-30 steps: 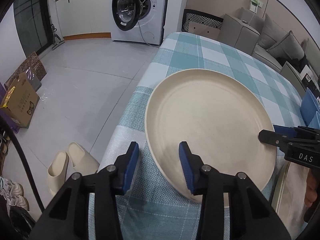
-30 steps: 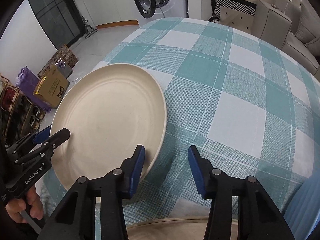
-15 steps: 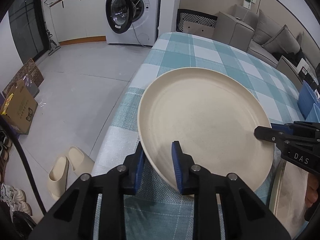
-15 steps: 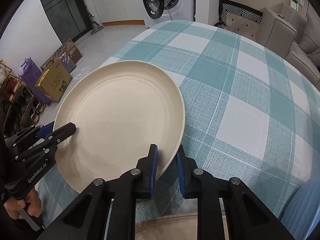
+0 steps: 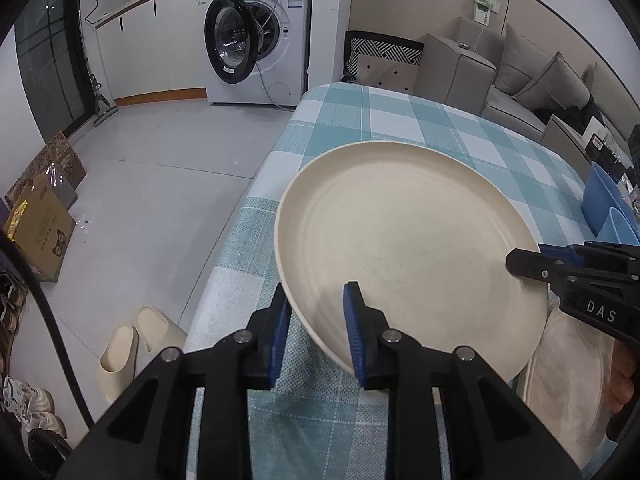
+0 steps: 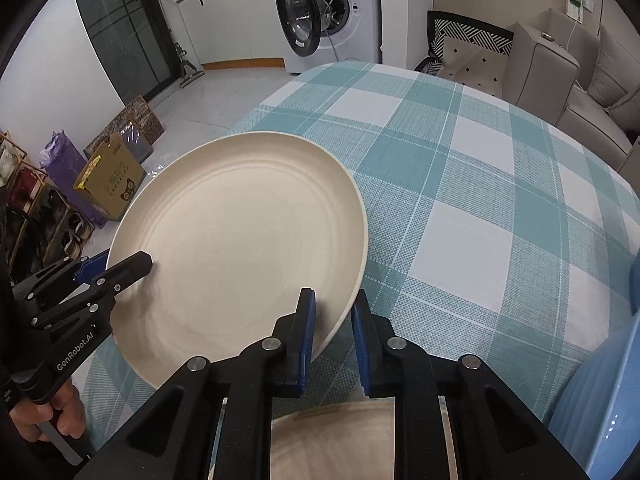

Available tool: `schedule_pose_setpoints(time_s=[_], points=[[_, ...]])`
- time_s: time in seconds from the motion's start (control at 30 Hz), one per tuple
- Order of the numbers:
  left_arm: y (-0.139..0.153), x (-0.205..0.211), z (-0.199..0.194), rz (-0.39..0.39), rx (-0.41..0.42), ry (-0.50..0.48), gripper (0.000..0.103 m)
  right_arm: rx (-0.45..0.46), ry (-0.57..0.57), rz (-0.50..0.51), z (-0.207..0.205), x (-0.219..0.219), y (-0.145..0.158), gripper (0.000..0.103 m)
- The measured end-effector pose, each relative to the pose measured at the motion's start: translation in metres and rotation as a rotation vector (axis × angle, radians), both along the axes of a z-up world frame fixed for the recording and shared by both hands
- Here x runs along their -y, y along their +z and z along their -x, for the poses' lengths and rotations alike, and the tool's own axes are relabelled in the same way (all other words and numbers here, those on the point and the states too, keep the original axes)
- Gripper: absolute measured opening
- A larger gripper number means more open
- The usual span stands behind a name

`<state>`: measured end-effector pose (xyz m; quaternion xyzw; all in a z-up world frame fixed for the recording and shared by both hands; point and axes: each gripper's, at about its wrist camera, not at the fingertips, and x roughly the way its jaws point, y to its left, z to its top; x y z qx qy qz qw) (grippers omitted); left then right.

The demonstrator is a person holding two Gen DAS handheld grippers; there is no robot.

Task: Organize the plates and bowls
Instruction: 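Lift and carry the held cream plates with both tools toward the blue bowls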

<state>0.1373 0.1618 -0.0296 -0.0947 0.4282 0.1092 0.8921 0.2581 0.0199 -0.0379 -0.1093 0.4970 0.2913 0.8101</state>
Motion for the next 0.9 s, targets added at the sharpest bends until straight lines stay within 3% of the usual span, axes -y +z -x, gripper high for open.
schedule_pose_setpoints(time_s=[0.47,0.9], points=[[0.035,0.026,0.016,-0.009,0.067,-0.067,0.025,0.050,-0.043,-0.063,0.021,0.040,0.038,0.018],[0.049,0.063,0.027,-0.028,0.082,-0.159,0.025,0.067,-0.096,-0.112,0.049,0.093,0.058,0.018]])
